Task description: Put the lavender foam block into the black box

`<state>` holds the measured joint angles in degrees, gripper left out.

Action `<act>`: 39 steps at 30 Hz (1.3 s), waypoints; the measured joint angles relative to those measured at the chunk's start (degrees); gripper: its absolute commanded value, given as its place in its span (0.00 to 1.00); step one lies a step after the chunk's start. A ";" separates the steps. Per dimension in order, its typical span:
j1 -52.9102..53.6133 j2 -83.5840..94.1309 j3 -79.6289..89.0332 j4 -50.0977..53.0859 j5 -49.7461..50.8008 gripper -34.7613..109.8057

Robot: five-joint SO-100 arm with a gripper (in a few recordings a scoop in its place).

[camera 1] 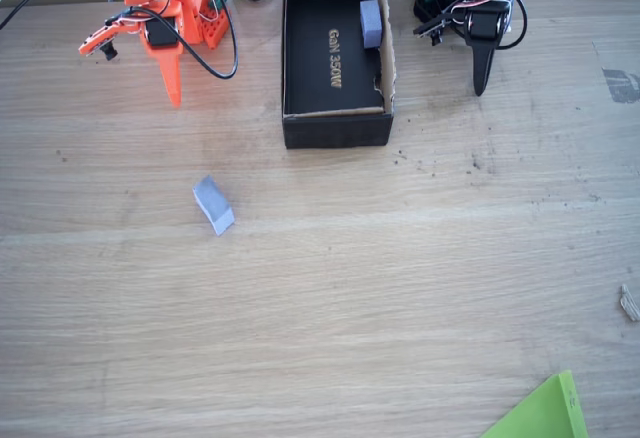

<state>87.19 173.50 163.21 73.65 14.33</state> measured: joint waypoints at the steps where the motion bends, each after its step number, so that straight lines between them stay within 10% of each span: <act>1: 0.00 0.00 0.00 0.00 0.00 0.24; 39: 1.67 -15.73 -15.91 -9.40 -1.76 0.24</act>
<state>88.86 157.76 147.30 64.25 12.57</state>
